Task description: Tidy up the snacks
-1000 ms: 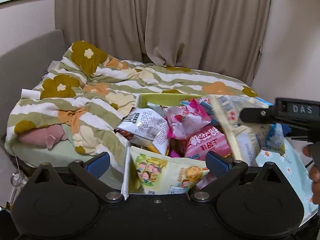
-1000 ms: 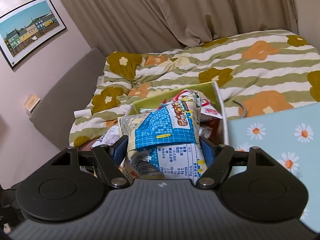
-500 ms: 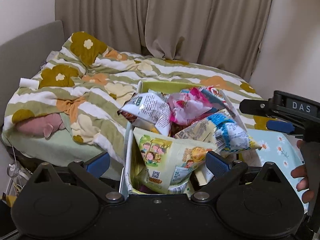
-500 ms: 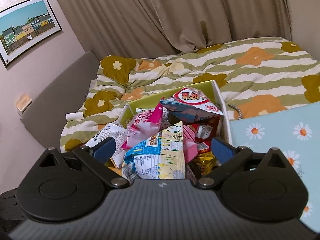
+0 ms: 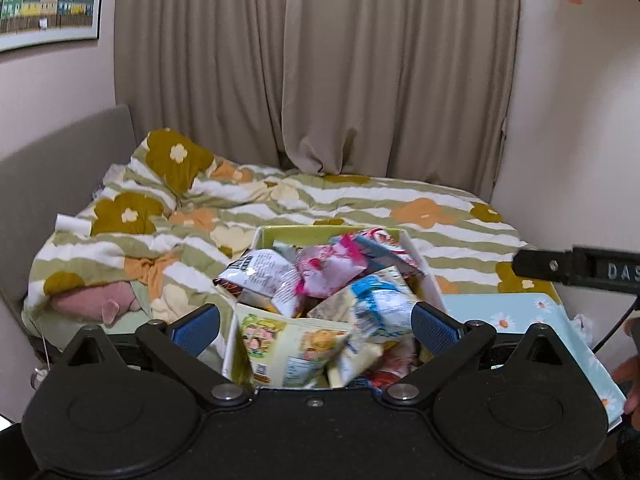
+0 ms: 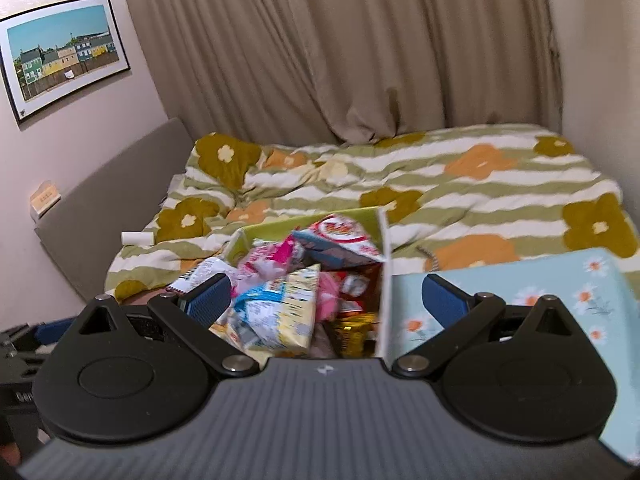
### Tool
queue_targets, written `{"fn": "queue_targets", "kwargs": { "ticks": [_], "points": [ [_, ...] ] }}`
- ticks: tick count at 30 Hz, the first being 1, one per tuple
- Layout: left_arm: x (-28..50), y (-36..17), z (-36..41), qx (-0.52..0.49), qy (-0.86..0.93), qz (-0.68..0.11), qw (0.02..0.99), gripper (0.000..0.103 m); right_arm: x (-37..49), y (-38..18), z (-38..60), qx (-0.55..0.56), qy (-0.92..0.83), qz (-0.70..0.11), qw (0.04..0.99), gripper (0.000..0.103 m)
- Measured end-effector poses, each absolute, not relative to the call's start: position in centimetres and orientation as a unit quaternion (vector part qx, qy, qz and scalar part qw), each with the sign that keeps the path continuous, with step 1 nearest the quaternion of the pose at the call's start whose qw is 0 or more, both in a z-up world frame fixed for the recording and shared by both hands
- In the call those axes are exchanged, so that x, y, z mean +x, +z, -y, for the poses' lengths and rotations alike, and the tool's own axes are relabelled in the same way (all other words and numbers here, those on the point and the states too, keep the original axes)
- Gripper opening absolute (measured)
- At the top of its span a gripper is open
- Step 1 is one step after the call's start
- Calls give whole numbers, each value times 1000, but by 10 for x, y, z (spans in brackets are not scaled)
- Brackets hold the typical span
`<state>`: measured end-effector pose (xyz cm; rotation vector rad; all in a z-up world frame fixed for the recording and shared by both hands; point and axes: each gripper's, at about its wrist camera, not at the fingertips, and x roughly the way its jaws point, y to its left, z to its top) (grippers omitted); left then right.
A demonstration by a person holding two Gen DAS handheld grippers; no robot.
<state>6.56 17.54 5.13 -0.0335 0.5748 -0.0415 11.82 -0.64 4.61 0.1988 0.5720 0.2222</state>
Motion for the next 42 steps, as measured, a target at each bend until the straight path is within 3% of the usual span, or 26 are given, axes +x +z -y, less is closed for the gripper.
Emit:
{"fn": "queue_targets", "kwargs": {
  "ticks": [17, 42],
  "points": [
    [-5, 42, -120, 25, -43, -255, 966, 103, 10, 42, 58, -11, 5, -287, 958, 103],
    [-4, 37, -111, 43, -54, -259, 963, 103, 3, 21, 72, -4, -22, -317, 948, 103]
  ]
}}
